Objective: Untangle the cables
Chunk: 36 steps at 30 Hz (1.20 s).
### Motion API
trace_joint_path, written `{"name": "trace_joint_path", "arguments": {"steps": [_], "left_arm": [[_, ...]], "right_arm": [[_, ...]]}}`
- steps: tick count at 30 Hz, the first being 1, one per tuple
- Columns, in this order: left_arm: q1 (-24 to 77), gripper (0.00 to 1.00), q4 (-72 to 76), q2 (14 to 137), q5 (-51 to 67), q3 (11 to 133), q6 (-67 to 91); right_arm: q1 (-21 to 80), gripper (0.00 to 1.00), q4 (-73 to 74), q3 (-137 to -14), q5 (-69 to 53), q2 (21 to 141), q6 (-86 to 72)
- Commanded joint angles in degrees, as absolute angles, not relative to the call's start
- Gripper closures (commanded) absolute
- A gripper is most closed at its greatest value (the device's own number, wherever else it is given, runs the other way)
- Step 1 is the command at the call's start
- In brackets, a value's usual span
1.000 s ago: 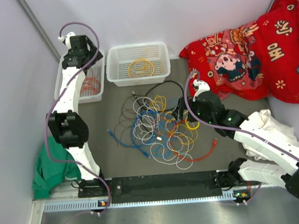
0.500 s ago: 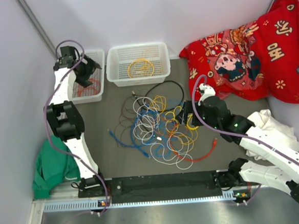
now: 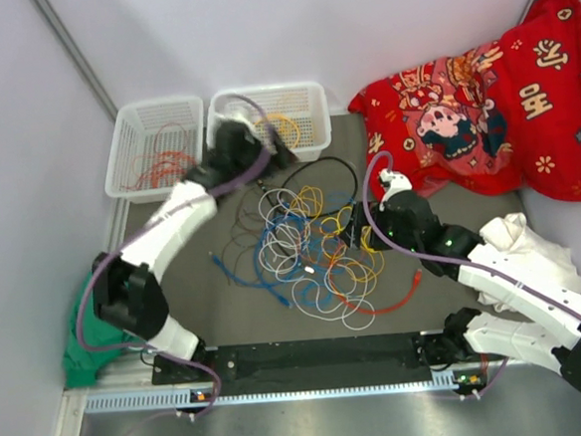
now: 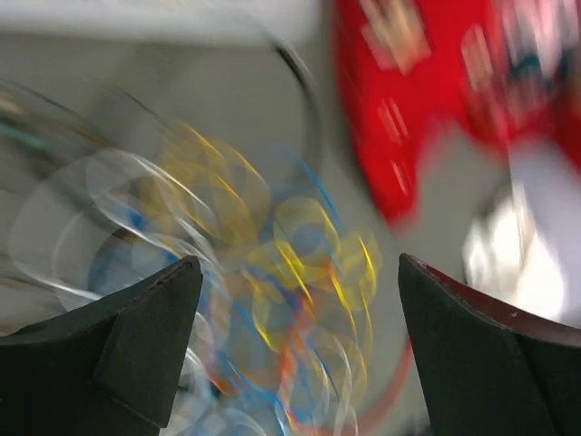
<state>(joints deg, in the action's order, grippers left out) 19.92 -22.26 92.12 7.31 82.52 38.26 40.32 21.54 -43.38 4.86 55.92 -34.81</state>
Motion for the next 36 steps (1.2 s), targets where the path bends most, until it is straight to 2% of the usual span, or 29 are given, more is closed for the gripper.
{"name": "trace_joint_path", "arguments": {"steps": [1, 2, 7, 11, 16, 21, 25, 30, 36], "left_arm": [[35.7, 0.07, -9.4, 84.2, 2.8, 65.4, 35.9], [40.1, 0.08, -5.7, 82.3, 1.8, 62.8, 35.9], [48.8, 0.09, -2.4, 77.4, -4.5, 52.9, 37.8], [51.8, 0.09, -5.7, 72.7, -9.8, 50.1, 38.4], [52.9, 0.1, -3.1, 69.3, -7.8, 44.3, 40.4], [53.5, 0.11, -7.3, 68.5, -10.2, 45.0, 41.8], [53.5, 0.11, -9.1, 63.9, -13.4, 44.3, 41.4], [53.5, 0.12, -10.1, 58.5, -16.0, 41.7, 41.6], [53.6, 0.12, -11.0, 53.6, -17.5, 38.8, 42.9]], "right_arm": [[40.1, 0.02, 20.6, -43.1, 5.5, 55.4, -35.1], [40.1, 0.02, 20.8, -42.5, 6.0, 55.1, -35.1], [40.1, 0.03, 21.3, -38.9, 6.6, 53.5, -35.2], [40.2, 0.05, 21.6, -34.9, 5.6, 53.7, -36.2], [41.1, 0.05, 19.7, -31.3, 5.6, 53.0, -38.1], [41.9, 0.08, 18.9, -32.0, 5.4, 54.3, -37.0], [45.9, 0.1, 22.1, -35.3, 8.1, 58.2, -35.1], [61.8, 0.11, 31.7, -42.4, 19.0, 62.5, -31.7], [64.3, 0.16, 28.5, -41.8, 15.8, 68.8, -33.6]]}}
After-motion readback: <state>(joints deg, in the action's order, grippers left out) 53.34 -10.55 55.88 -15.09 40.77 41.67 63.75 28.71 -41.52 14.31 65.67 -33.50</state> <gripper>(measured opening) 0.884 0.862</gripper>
